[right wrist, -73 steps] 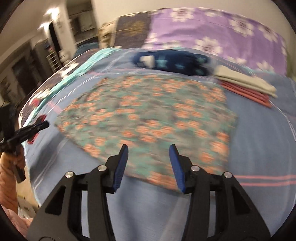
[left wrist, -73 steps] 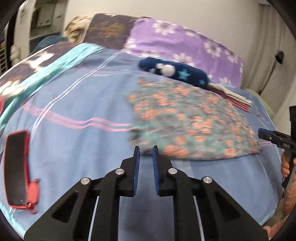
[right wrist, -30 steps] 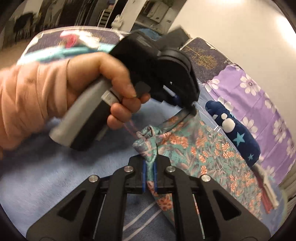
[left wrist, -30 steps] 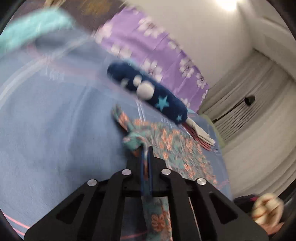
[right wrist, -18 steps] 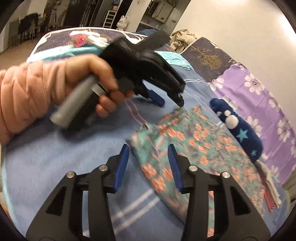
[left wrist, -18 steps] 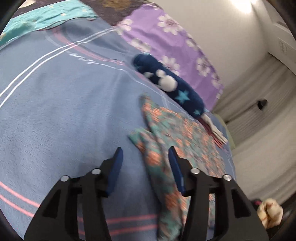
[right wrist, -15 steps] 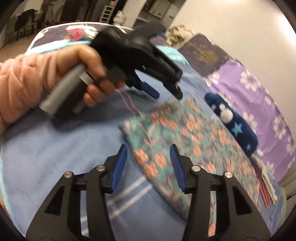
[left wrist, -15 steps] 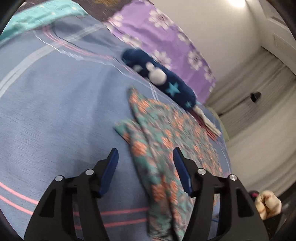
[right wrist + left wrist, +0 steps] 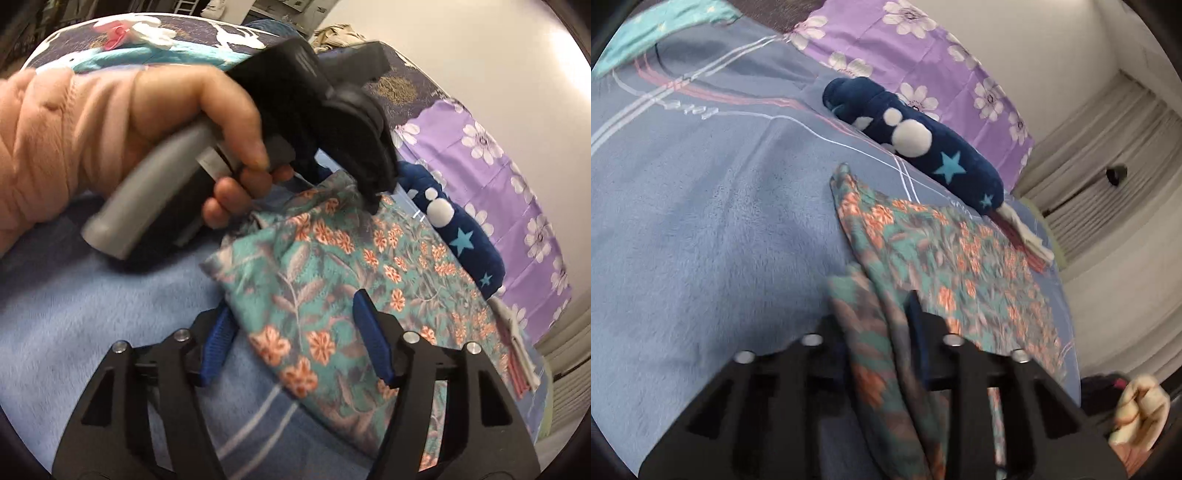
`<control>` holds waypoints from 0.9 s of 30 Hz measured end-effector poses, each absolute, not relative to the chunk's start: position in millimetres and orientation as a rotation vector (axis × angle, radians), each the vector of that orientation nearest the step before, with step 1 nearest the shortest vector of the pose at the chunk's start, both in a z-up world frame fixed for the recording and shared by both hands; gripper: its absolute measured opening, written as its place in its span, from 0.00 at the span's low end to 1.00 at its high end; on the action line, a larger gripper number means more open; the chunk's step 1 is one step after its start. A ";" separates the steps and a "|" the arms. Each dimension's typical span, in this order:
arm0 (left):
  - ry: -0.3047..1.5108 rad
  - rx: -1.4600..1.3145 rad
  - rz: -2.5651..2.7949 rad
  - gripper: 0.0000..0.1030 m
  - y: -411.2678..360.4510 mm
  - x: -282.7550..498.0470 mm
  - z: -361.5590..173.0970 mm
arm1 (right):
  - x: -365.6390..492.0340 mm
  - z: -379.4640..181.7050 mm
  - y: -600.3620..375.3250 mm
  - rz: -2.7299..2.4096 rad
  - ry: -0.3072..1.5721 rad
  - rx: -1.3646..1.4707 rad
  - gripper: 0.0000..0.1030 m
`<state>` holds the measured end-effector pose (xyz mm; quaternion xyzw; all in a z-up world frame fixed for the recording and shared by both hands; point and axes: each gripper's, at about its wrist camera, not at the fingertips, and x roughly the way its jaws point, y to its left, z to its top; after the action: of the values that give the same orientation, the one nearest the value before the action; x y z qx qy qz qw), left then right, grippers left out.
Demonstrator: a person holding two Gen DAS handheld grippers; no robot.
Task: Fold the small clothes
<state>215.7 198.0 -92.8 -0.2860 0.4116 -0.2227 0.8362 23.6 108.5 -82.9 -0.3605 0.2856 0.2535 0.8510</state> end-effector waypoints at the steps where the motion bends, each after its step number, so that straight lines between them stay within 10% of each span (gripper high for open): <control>1: 0.872 -0.631 -0.478 0.18 200.6 218.2 -94.3 | 25.2 -82.7 108.7 0.539 0.599 -0.759 0.60; 9: 0.878 -0.549 -0.441 0.10 191.0 220.3 -70.8 | 32.6 -62.3 93.0 0.554 0.592 -0.628 0.10; 27: 0.825 -0.322 -0.510 0.10 56.9 234.3 33.2 | 43.9 13.7 -75.4 0.449 0.602 -0.097 0.06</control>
<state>234.3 56.9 33.2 -0.1539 0.3949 -0.2442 0.8722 43.9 -75.4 13.7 -0.0474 0.2939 0.2194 0.9291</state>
